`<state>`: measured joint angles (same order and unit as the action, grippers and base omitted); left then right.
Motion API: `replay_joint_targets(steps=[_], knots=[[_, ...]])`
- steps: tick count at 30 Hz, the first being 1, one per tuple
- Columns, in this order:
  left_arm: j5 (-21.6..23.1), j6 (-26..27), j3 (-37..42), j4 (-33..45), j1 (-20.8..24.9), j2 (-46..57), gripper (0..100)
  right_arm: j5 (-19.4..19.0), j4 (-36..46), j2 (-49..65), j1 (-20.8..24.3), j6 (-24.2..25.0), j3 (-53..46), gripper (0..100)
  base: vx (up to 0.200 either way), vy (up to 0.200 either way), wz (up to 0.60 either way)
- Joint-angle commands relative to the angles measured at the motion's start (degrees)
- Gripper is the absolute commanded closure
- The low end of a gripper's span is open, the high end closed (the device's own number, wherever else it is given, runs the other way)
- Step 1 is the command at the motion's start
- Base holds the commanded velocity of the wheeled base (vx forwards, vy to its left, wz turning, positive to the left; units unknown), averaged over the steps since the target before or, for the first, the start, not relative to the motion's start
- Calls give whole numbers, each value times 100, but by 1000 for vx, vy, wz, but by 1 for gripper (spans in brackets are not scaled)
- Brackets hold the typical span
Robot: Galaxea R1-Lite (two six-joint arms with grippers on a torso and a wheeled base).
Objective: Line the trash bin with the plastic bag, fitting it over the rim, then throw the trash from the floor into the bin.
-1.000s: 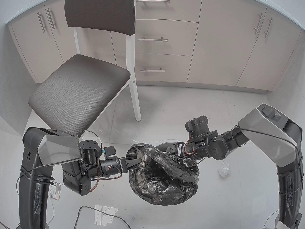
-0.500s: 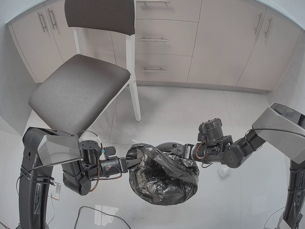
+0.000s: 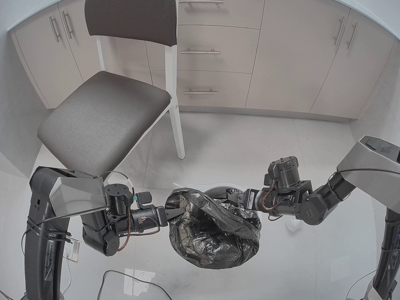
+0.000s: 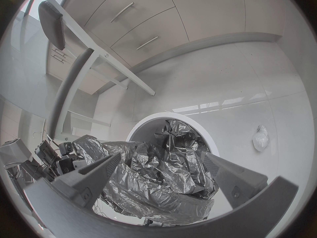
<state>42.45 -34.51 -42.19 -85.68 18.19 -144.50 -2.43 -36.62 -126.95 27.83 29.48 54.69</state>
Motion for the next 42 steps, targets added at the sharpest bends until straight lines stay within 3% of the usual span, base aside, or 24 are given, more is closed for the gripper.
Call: replay_joint_targets(steps=[1, 2, 28, 42], knots=[[0, -3, 0, -2, 0, -8, 100, -4, -3, -14, 21, -3, -19, 0, 0, 0, 0], [0, -3, 0, -2, 0, -8, 100, -21, -3, -31, 21, -3, -37, 100, 0, 0, 0], [0, -3, 0, -2, 0, -8, 100, -12, -12, -31, 73, 49, -547, 100, 0, 0, 0], [0, -3, 0, -2, 0, -8, 100, 84, -12, -954, -59, 14, 279, 100, 0, 0, 0]])
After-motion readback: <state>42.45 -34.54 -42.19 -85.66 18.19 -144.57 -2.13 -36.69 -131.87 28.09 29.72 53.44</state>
